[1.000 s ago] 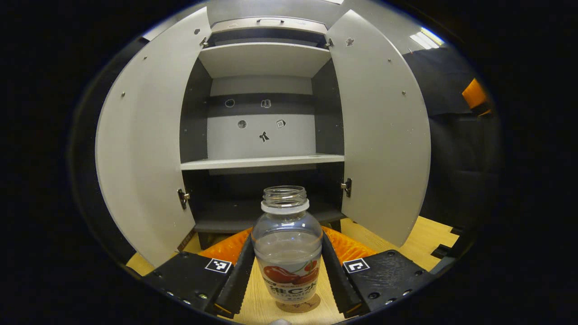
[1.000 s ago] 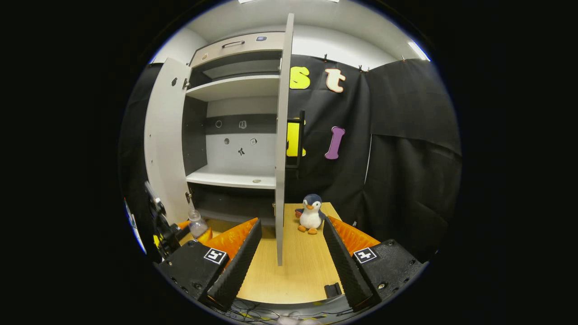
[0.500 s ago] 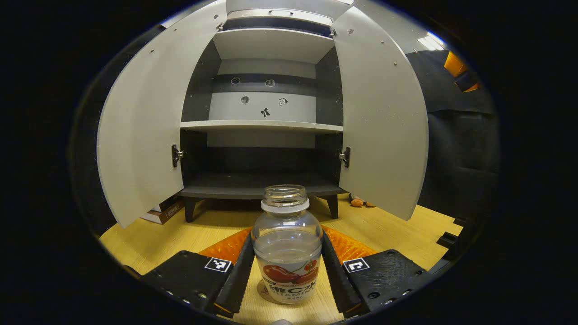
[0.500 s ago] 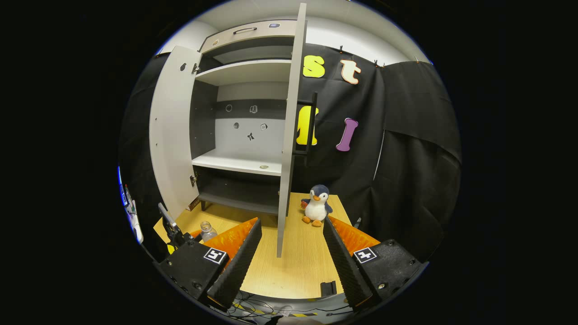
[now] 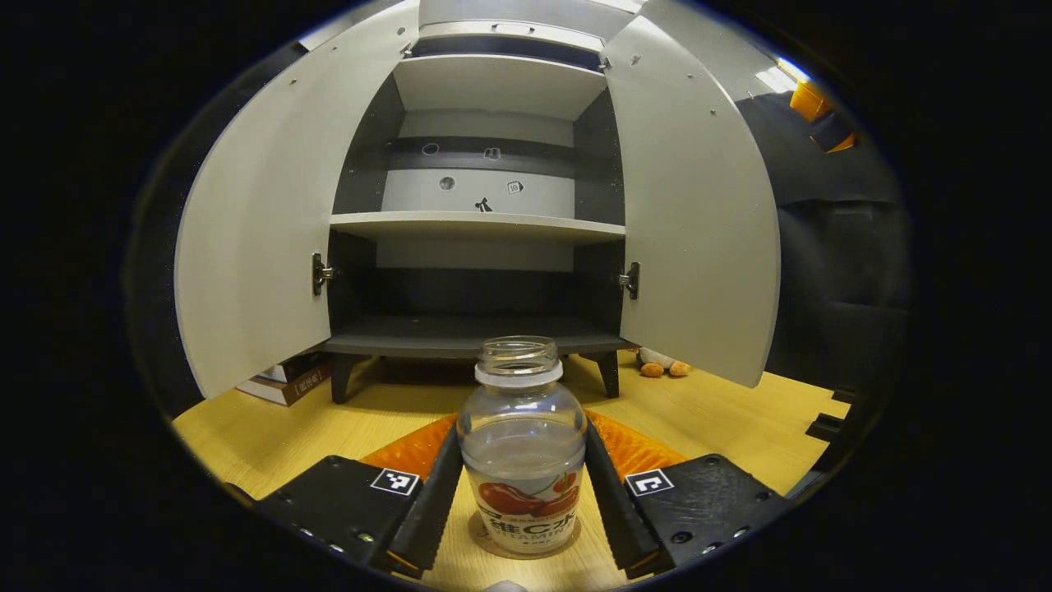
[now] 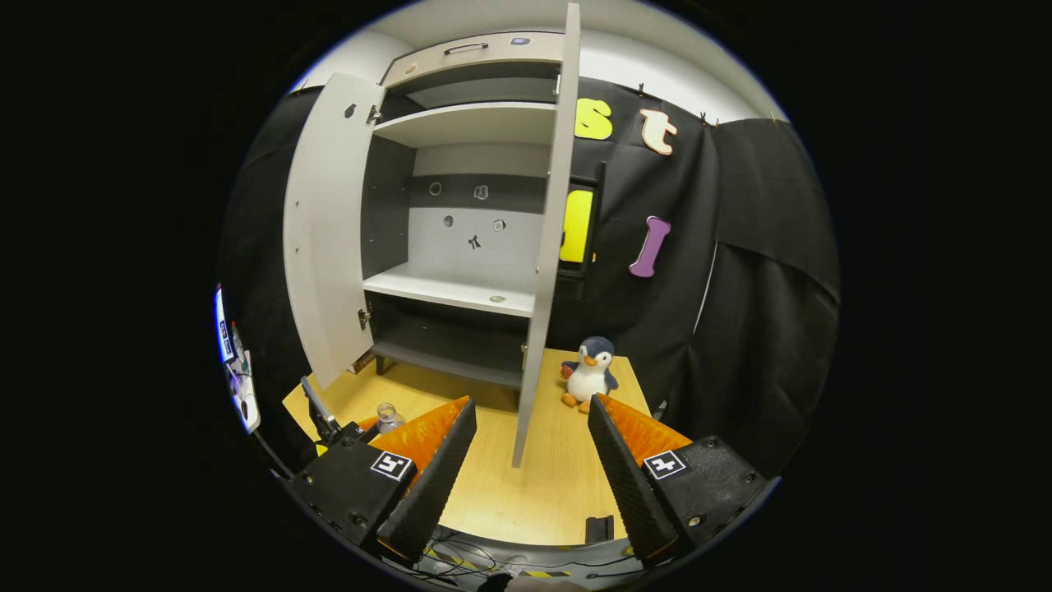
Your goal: Grasp the bottle in the cabinet with the left hand and place it on the coaster, then close the right door with the right hand and the left door with the left hand.
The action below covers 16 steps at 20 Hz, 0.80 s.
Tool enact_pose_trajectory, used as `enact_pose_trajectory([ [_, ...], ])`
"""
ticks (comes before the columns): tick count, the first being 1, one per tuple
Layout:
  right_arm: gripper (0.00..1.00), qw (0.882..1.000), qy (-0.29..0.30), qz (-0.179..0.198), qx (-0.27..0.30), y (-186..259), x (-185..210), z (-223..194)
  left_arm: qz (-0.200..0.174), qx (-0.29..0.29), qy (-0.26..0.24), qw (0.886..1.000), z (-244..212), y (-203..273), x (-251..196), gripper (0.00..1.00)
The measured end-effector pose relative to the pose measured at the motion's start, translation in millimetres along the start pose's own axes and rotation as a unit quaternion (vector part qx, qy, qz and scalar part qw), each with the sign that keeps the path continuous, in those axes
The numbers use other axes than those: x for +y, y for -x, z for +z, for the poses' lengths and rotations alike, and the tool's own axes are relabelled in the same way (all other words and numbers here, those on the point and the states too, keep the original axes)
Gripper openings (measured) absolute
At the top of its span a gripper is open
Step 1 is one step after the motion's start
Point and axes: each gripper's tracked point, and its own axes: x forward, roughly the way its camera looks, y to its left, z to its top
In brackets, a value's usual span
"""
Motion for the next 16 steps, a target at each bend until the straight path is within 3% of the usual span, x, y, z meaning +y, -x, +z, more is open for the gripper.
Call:
enact_pose_trajectory([
  [5,0.84,1.0,-0.001,0.003,0.006,-7,4,-5,-0.011,0.02,-0.005,1.0,-16,4,-5,0.79],
  [8,0.84,1.0,-0.006,0.001,0.009,-10,5,-7,0.008,0.015,-0.021,1.0,-5,9,6,0.97],
  [12,0.84,1.0,-0.021,-0.003,0.004,-9,9,-7,0.006,0.003,-0.047,0.999,20,10,13,0.97],
  [16,0.85,0.999,-0.037,-0.017,-0.024,3,16,3,0.012,-0.029,-0.06,0.998,75,19,21,0.96],
])
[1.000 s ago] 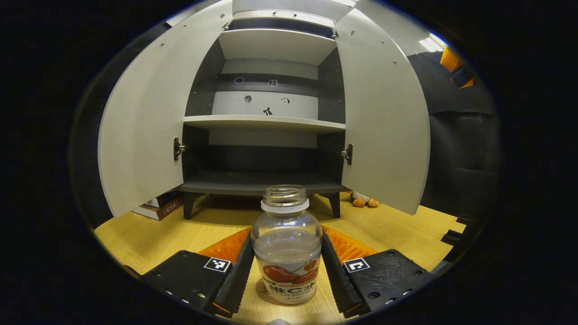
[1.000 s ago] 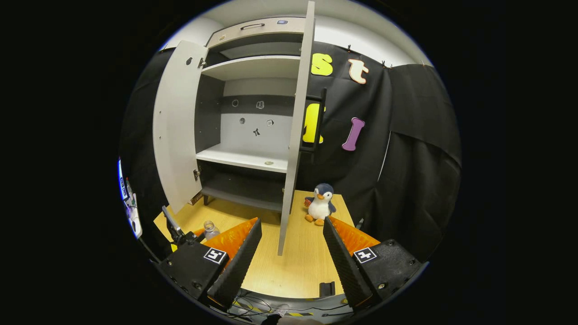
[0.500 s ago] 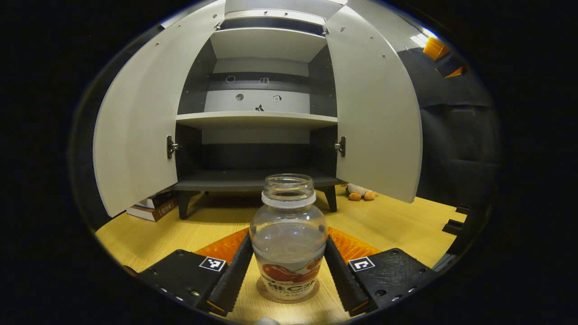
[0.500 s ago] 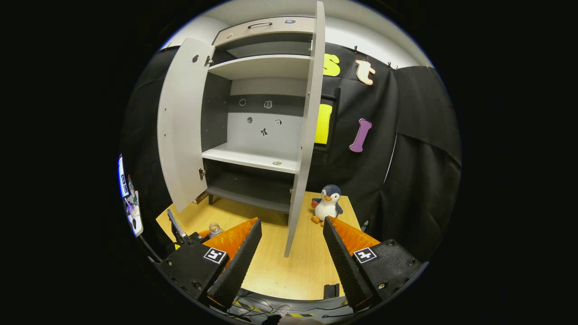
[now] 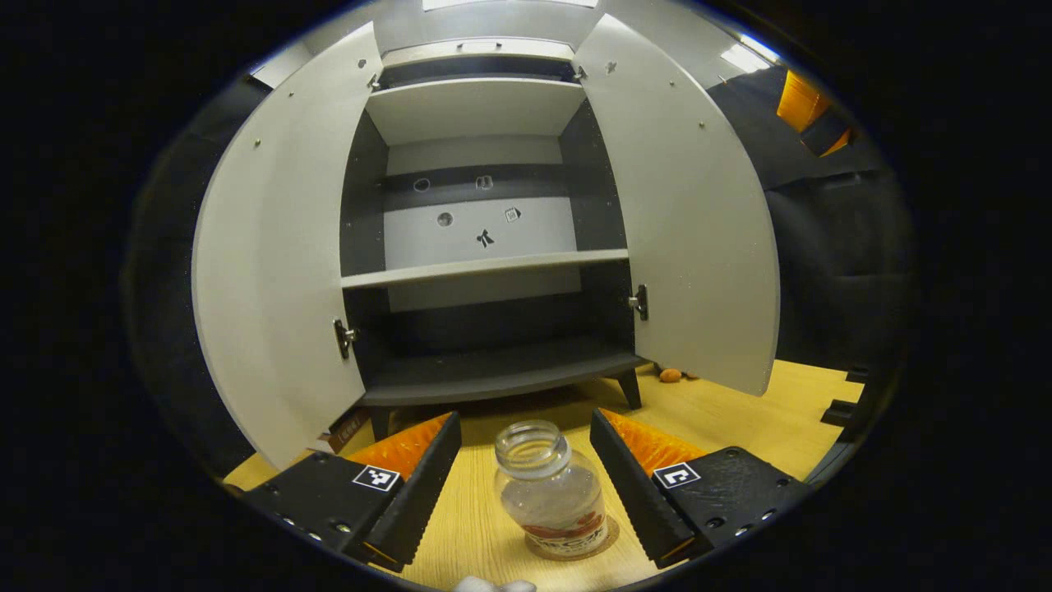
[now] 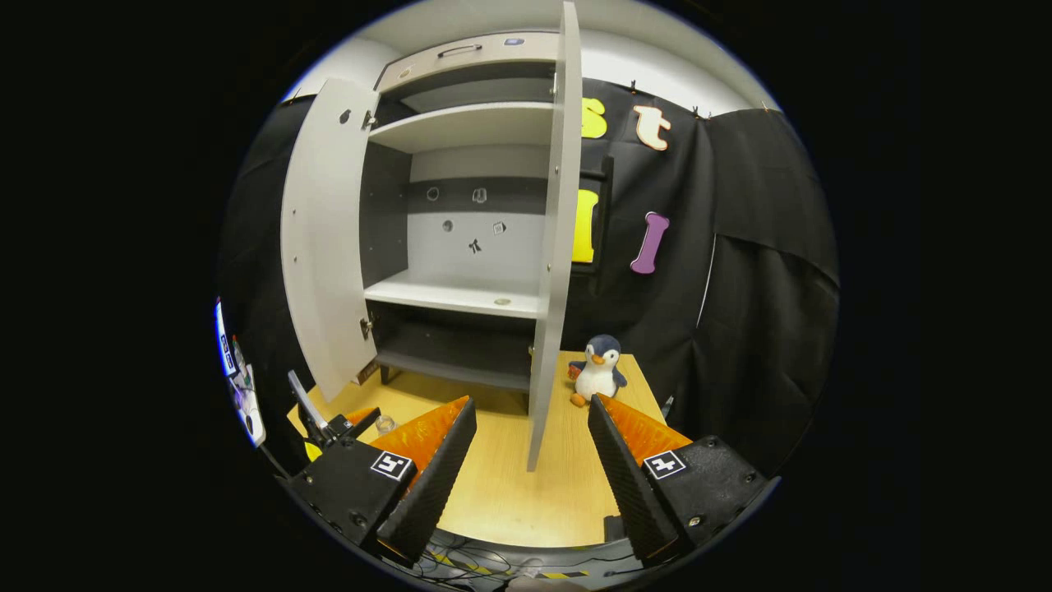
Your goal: Grasp the bottle in the cabinet with the left hand and place it on the coaster, then close the right door with the right hand and the left door with the left hand.
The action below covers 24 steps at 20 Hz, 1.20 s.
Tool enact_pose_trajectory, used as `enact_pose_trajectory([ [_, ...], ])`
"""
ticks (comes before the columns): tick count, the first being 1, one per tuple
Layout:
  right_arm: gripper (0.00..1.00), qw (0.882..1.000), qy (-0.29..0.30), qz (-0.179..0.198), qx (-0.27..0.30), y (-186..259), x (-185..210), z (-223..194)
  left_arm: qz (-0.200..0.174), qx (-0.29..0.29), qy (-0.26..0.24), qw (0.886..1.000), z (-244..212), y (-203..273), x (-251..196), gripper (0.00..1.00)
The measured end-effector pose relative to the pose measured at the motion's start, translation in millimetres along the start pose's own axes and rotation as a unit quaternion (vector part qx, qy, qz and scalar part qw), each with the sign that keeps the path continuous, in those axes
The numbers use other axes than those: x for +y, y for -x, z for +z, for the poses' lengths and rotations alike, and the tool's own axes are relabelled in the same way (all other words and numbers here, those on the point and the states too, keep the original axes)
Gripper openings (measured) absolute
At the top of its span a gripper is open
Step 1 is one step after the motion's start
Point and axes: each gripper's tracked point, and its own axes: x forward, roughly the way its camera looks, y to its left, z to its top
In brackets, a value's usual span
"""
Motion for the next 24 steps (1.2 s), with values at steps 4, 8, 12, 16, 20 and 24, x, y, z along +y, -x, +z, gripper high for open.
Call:
enact_pose_trajectory([
  [4,0.84,1.0,-0.006,-0.014,-0.012,15,11,1,-0.024,-0.026,-0.004,0.999,37,11,4,0.96],
  [8,0.84,1.0,-0.011,-0.016,-0.021,21,10,4,-0.036,-0.011,0.024,0.999,62,27,12,0.96],
  [12,0.84,0.999,-0.02,-0.02,-0.043,15,-10,17,-0.011,0.021,0.046,0.999,91,46,39,0.96],
  [16,0.84,0.998,-0.026,-0.024,-0.06,2,-39,30,0.048,0.008,0.032,0.998,144,66,77,0.96],
  [20,0.84,0.995,-0.051,-0.035,-0.081,-17,-77,50,0.079,0.01,0.025,0.997,182,88,90,0.96],
  [24,0.84,0.992,-0.066,-0.05,-0.096,-42,-113,76,0.095,0.013,0.006,0.995,206,108,98,0.96],
])
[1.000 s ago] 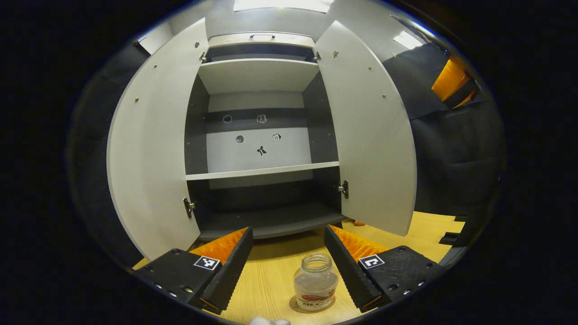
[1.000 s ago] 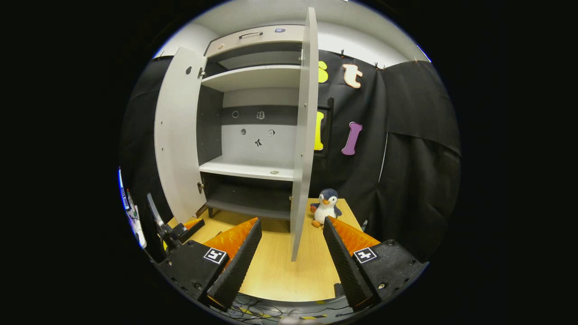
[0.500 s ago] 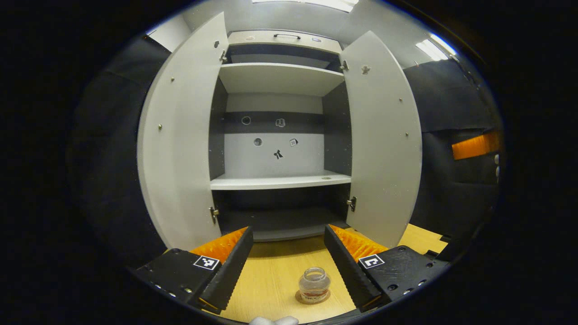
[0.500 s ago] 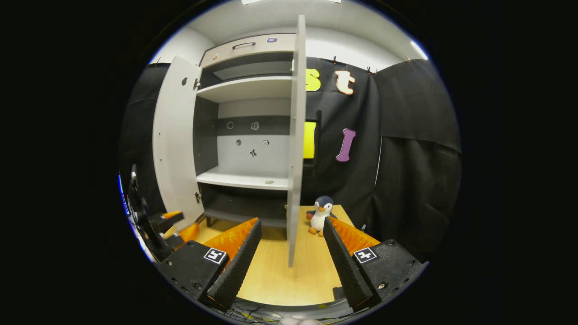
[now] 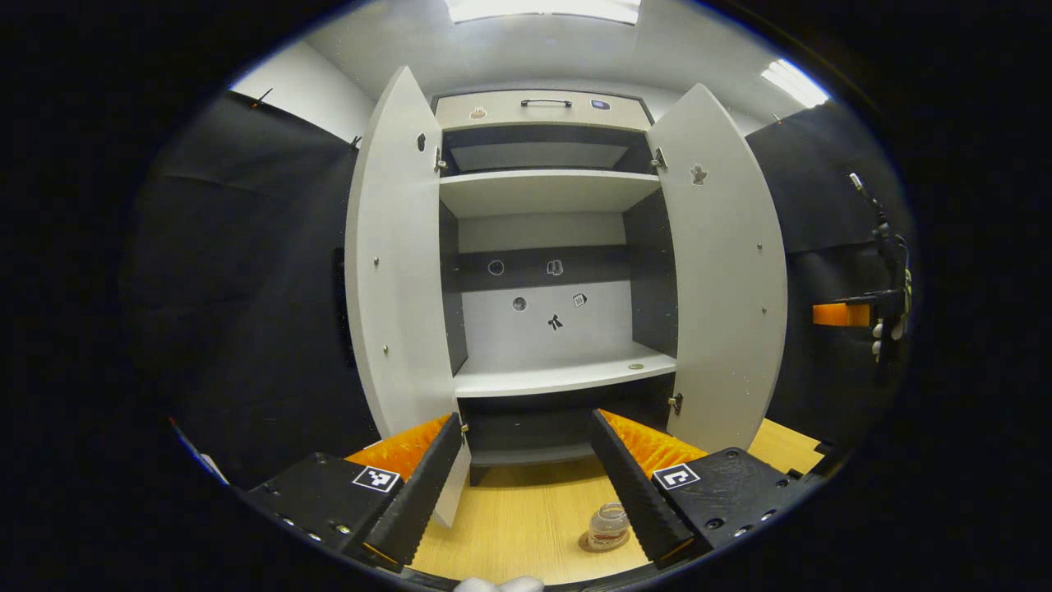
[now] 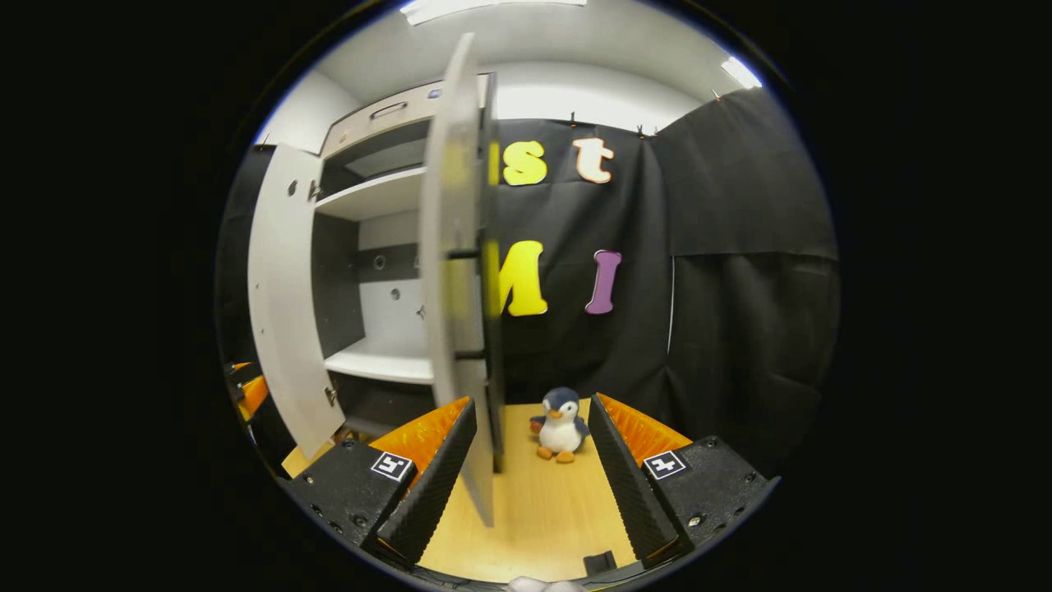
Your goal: Grasp the bottle in the cabinet with the left hand and place it on the coaster, then close the right door with the right hand and the left door with the left hand.
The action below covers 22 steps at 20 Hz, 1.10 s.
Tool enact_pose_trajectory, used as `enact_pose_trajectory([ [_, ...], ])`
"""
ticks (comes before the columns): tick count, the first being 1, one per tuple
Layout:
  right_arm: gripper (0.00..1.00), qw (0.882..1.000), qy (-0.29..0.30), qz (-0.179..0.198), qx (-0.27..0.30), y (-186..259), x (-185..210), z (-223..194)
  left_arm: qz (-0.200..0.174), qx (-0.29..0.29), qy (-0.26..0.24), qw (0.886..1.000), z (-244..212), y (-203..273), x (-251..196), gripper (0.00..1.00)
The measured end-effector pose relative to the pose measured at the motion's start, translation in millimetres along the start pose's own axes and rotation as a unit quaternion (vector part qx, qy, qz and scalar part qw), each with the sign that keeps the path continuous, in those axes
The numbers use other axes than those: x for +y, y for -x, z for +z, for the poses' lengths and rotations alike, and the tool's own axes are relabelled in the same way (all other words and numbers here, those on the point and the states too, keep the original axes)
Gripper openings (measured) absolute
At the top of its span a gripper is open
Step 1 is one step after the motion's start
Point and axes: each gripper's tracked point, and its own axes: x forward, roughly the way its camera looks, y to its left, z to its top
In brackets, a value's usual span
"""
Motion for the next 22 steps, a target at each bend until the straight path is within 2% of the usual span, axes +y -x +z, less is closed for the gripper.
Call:
enact_pose_trajectory([
  [4,0.84,1.0,0.0,-0.002,-0.023,-36,-13,31,0.02,0.006,0.001,1.0,11,20,9,0.96],
  [8,0.84,0.999,0.003,0.027,-0.029,-66,-1,54,0.036,0.01,0.011,0.999,16,32,14,0.95],
  [11,0.85,0.998,0.021,0.048,-0.034,-72,11,60,0.041,0.007,0.008,0.999,23,32,18,0.96],
  [12,0.82,0.998,0.032,0.05,-0.036,-72,11,61,0.045,0.005,0.006,0.999,23,32,21,0.96],
  [14,0.82,0.997,0.039,0.051,-0.034,-71,14,62,0.049,0.005,0.005,0.999,24,31,23,0.96],
  [18,0.81,0.996,0.025,0.079,-0.016,-68,39,57,0.043,0.01,0.015,0.999,20,21,23,0.96],
  [22,0.82,0.993,0.03,0.109,-0.017,-65,82,52,0.038,0.009,0.015,0.999,20,10,25,0.96],
])
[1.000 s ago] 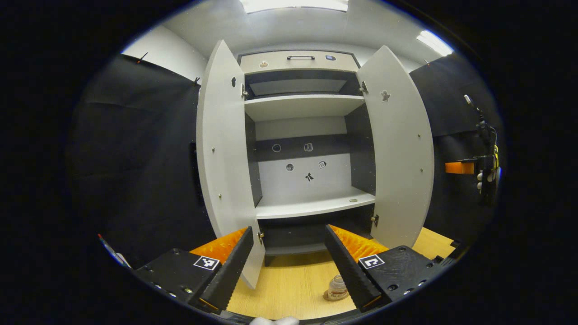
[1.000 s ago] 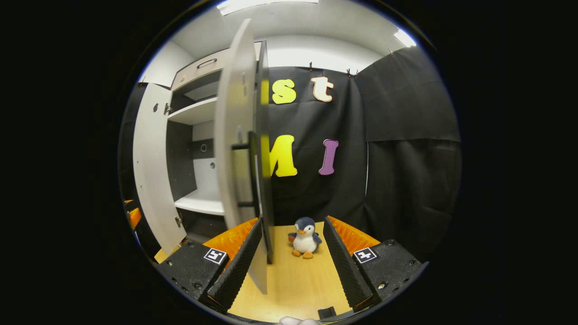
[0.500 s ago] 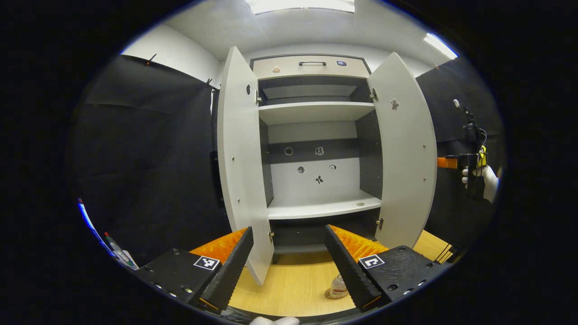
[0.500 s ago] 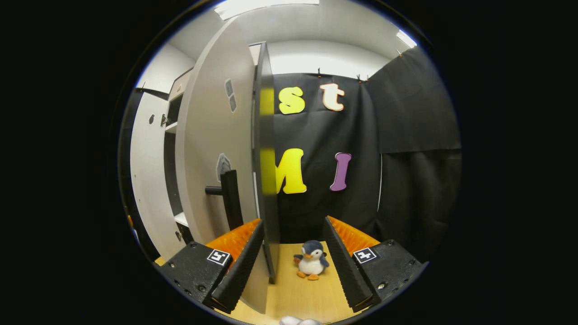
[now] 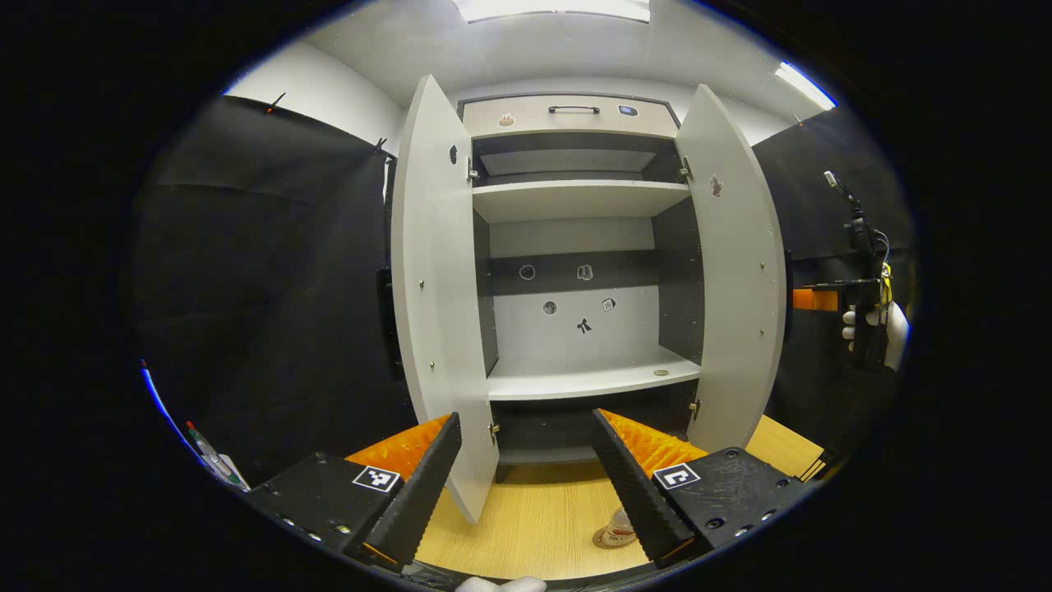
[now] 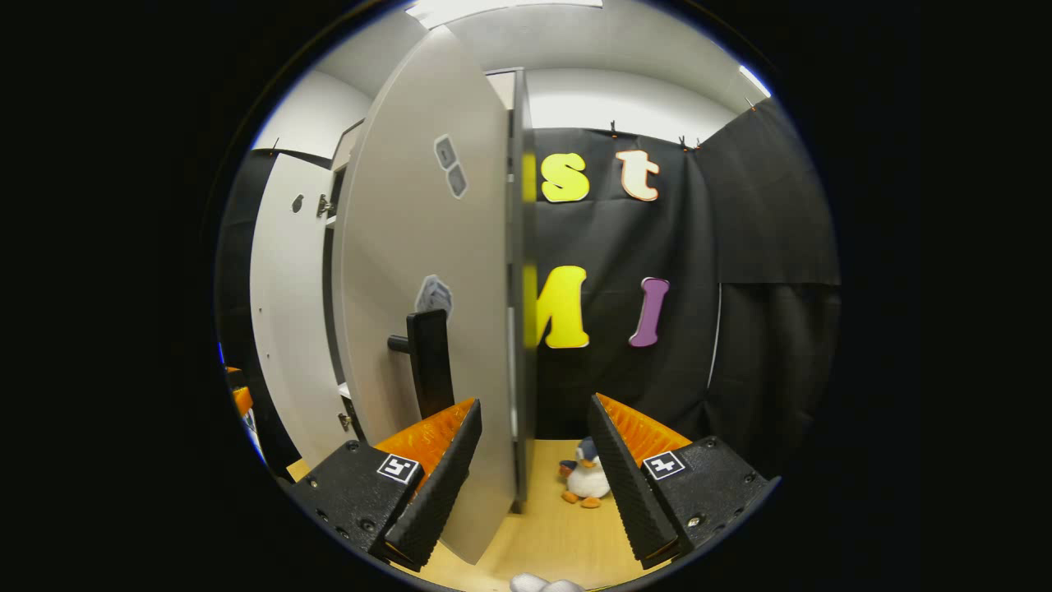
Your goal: Grasp the bottle in the cabinet with the left hand and place it on the coaster, then close the right door with the right hand and the left door with the left hand.
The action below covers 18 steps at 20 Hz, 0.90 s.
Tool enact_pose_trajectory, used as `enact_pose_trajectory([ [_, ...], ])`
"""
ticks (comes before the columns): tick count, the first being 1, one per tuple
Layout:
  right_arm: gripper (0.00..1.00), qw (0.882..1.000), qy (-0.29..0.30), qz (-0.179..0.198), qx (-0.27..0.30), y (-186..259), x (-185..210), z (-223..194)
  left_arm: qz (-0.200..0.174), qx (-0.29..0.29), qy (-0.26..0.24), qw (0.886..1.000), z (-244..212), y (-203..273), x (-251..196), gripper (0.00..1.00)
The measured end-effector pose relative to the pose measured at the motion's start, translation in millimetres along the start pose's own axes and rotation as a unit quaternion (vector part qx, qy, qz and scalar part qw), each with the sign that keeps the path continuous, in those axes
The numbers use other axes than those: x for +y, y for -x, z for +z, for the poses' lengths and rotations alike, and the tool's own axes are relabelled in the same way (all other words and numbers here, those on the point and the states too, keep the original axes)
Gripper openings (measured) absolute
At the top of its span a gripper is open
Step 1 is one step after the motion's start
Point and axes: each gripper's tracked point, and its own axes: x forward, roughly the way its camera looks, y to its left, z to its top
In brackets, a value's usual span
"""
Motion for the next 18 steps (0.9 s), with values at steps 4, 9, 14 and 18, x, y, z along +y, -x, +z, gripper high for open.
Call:
enact_pose_trajectory([
  [4,0.82,1.0,0.01,0.027,0.006,-14,40,-1,-0.001,0.002,0.006,1.0,-3,-5,6,0.96],
  [9,0.82,0.998,0.018,0.059,-0.002,-22,82,1,0.006,0.004,0.008,1.0,-6,-8,25,0.96],
  [14,0.82,0.997,0.031,0.069,0.002,0,98,-7,0.012,-0.006,0.002,1.0,-2,-12,55,0.96],
  [18,0.82,0.997,0.033,0.069,0.017,23,106,-24,0.038,-0.013,-0.007,0.999,8,-26,104,0.96],
])
